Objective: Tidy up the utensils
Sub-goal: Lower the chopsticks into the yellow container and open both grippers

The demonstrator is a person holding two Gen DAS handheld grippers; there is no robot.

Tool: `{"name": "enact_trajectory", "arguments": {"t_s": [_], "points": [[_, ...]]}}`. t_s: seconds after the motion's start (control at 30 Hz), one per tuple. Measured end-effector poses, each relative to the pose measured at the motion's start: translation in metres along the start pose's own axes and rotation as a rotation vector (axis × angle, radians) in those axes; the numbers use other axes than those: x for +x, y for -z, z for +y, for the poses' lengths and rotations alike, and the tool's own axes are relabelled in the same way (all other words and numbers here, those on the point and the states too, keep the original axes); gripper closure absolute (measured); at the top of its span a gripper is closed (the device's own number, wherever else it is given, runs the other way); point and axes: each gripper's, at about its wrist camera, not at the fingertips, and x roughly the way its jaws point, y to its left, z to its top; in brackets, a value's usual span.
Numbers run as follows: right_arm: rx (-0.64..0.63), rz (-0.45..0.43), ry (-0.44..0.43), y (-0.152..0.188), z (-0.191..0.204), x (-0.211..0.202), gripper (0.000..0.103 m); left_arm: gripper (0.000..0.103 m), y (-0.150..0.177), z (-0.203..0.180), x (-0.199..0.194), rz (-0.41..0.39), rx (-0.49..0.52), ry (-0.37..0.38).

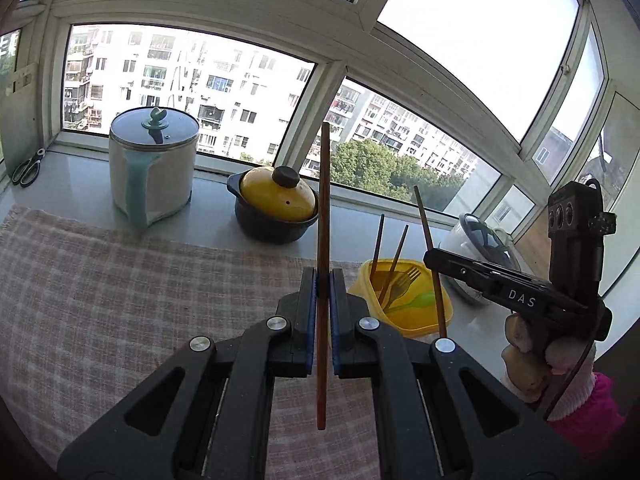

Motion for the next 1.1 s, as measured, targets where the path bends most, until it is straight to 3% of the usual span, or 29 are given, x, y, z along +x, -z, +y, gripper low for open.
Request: {"name": "enact_trajectory", "arguments": {"t_s": [0.43,0.67,1.1], "points": [[0.008,-0.129,0.079,-0.032,-0.05,-0.028,0.1,0.099,-0.027,-0.055,0.046,-0.015,0.028,0.061],[0.01,-0.187,0.119,-0.042,-0.067,-0.03,0.1,0.099,-0.04,-0.077,0.067,-0.033,0.065,0.05],[0.017,-0.19,0.151,-0.046,-0.089,0.001,0.1,0.099,-0.045,-0.082,0.109,-0.001,0.044,0.042]]}}
